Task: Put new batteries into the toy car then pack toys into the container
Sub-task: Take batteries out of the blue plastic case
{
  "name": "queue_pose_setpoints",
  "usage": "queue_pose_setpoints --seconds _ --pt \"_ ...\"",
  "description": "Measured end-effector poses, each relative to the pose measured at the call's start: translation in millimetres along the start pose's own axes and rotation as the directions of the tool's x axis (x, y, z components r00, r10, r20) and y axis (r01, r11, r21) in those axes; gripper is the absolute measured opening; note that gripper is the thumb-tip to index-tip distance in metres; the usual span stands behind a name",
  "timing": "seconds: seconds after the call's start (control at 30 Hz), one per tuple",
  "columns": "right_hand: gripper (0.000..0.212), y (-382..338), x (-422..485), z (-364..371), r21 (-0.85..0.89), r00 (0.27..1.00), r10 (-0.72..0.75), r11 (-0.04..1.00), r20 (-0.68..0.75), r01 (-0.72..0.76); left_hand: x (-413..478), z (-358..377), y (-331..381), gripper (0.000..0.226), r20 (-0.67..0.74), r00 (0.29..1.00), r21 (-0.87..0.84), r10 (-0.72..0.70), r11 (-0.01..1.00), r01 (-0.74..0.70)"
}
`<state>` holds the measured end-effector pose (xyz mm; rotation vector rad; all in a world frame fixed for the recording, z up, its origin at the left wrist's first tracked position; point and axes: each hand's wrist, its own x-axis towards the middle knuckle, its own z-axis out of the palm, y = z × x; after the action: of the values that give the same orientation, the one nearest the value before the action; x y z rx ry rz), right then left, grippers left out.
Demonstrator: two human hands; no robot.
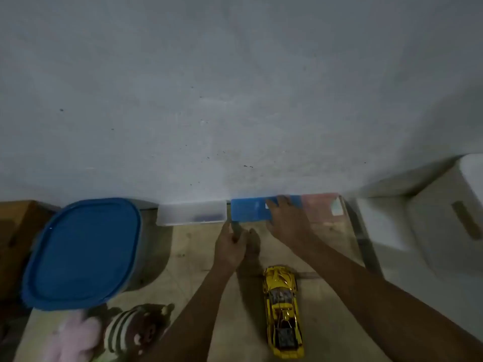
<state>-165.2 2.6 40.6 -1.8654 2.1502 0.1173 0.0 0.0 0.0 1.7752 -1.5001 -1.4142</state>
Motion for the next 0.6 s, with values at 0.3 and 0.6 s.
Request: queue_pose_setpoints --seconds 0.3,0.6 --pt "0.055 -4.4 17.8 -4.8 -0.199 0.989 -0.088 0.974 0.117 0.11 12.0 7.8 -5.9 0.016 -0.118 0.99 -0.108 0.079 0.99 -0.092" --pt "0.05 -12.7 29.4 -15.1 -0.222 0.969 -0.187 0.95 0.161 0.22 12.7 8.1 -7.4 0.02 -0.099 0.991 -0.162 0.09 0.981 -0.105"
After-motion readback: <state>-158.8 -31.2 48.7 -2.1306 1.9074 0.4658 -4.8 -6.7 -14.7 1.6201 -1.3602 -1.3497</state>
